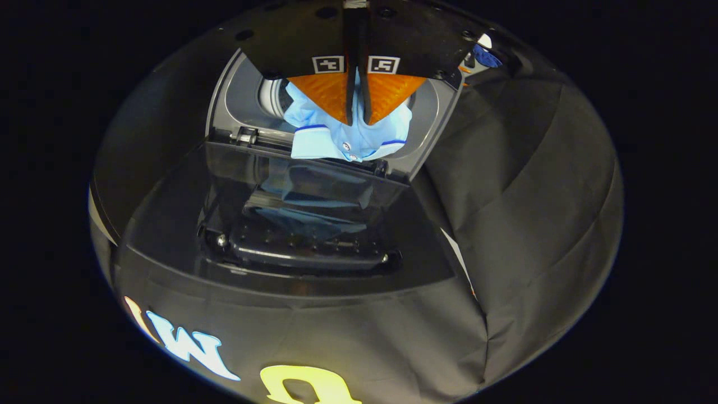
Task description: Put the clothes into the washing machine and then close the washing machine lid.
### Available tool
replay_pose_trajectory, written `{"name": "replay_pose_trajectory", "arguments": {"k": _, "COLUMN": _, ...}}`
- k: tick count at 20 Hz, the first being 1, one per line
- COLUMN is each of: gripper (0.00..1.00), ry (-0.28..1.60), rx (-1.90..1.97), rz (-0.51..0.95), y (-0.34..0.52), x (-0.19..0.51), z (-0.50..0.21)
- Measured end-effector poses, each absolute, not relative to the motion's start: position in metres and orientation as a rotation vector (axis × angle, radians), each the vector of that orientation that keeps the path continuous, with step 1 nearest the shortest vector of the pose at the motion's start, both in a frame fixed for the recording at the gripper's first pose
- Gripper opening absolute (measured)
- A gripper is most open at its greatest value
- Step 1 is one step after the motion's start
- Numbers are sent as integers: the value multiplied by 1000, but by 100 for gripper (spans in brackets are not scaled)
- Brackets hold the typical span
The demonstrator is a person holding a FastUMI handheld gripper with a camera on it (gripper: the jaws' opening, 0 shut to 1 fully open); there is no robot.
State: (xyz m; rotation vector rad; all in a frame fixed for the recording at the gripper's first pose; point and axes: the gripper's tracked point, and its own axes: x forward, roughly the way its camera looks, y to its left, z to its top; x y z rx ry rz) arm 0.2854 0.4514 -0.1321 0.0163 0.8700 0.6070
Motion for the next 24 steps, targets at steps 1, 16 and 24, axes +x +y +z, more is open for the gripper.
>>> {"name": "replay_pose_trajectory", "arguments": {"k": 1, "gripper": 2, "ry": 876, "rx": 9, "rz": 610, "y": 451, "x": 282, "z": -136}}
{"name": "replay_pose_trajectory", "arguments": {"k": 16, "gripper": 2, "ry": 966, "rx": -76, "rz": 590, "y": 440, "x": 262, "z": -178}}
{"name": "replay_pose_trajectory", "arguments": {"k": 24, "gripper": 97, "ry": 1020, "rx": -44, "rz": 560, "y": 430, "x": 269, "z": -181}}
